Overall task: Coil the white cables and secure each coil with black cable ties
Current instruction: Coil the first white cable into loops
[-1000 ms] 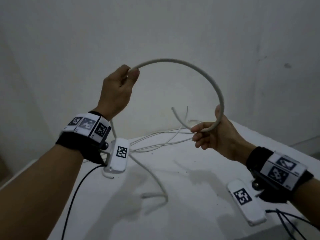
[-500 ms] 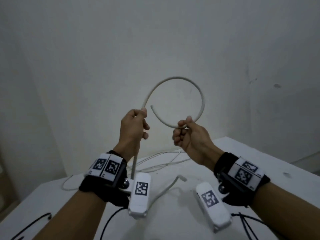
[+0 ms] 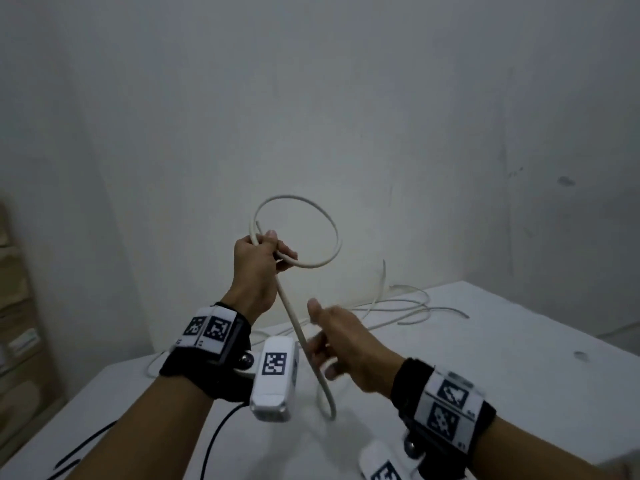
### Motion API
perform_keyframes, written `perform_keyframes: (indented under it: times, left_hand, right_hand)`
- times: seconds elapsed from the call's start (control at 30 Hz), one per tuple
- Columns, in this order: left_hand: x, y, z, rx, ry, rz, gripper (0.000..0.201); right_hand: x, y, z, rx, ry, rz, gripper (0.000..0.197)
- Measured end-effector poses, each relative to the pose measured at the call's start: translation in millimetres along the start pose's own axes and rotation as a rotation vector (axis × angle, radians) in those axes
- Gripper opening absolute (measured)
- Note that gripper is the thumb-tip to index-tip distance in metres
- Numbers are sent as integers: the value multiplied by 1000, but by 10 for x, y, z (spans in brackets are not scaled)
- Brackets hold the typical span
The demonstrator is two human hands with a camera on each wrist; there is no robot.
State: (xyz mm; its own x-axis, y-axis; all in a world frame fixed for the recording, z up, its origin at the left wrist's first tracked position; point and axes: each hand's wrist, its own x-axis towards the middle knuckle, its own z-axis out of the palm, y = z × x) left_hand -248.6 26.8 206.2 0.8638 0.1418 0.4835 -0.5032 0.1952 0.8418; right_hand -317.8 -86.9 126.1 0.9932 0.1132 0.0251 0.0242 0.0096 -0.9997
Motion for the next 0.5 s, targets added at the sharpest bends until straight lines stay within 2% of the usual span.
perform_keyframes:
  times: [0.1, 0.13, 0.2, 0.3, 0.4, 0.5]
  left_hand:
    - [16, -2, -55, -112, -23, -15, 8]
    - [3, 0, -67, -139, -37, -30, 12]
    - [-31, -3, -96, -209, -70, -86, 26]
    - [-87, -13, -151, -374, -114, -201, 30]
    - [-139, -61, -263, -435, -142, -315, 29]
    - [-221, -147, -350, -401, -182, -407, 33]
  right_hand:
    - [-156, 292, 22, -35, -65, 227, 60]
    - [-156, 363, 44, 57, -118, 315, 65]
    - [-69, 460, 102, 441, -121, 409, 66]
    - [167, 492, 67, 1022, 146, 284, 25]
    - [321, 338, -188, 1265, 317, 155, 29]
    - [380, 215, -460, 1215, 437, 77, 31]
